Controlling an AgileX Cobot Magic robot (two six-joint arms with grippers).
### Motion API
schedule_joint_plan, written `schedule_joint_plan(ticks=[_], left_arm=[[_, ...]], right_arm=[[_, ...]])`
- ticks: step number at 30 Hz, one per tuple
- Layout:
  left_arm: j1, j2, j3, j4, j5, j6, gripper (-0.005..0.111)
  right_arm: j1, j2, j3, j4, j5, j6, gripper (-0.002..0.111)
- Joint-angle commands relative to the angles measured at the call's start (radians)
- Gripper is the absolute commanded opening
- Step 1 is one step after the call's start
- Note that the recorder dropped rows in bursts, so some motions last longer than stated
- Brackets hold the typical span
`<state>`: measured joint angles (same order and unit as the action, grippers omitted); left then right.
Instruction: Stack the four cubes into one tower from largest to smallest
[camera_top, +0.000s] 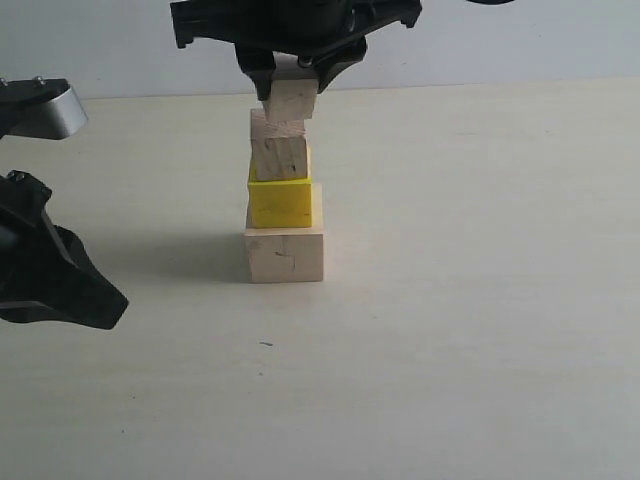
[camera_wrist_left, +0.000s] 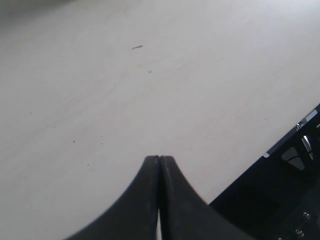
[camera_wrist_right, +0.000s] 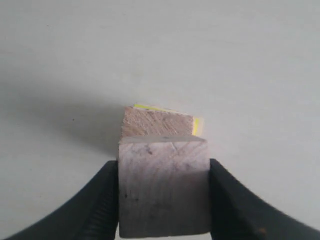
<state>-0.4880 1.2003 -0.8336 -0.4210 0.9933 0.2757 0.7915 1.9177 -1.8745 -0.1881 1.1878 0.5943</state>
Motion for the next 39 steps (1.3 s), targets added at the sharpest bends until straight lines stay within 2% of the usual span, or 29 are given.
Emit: schedule_joint_plan(ticks=[1,30,33,39], left_arm=[[0.001,-0.002,0.004,-0.011,-0.003,0.004,0.0],[0.001,-0.002,0.004,-0.011,0.006,0.004,0.0],[0.001,-0.002,0.004,-0.011,0.006,0.004,0.0],[0.001,-0.002,0.004,-0.011,0.006,0.004,0.0]], right_arm=[[-0.002,-0.001,-0.008,0.013,-0.059,0.0,0.0],[-0.002,0.034,-0.008,-0.034,-0.062,0.044,0.0],[-0.002,0.034,-0.008,-0.041,-0.062,0.044,0.009],[-0.002,0.034,-0.008,-0.041,-0.08,0.044,0.036]])
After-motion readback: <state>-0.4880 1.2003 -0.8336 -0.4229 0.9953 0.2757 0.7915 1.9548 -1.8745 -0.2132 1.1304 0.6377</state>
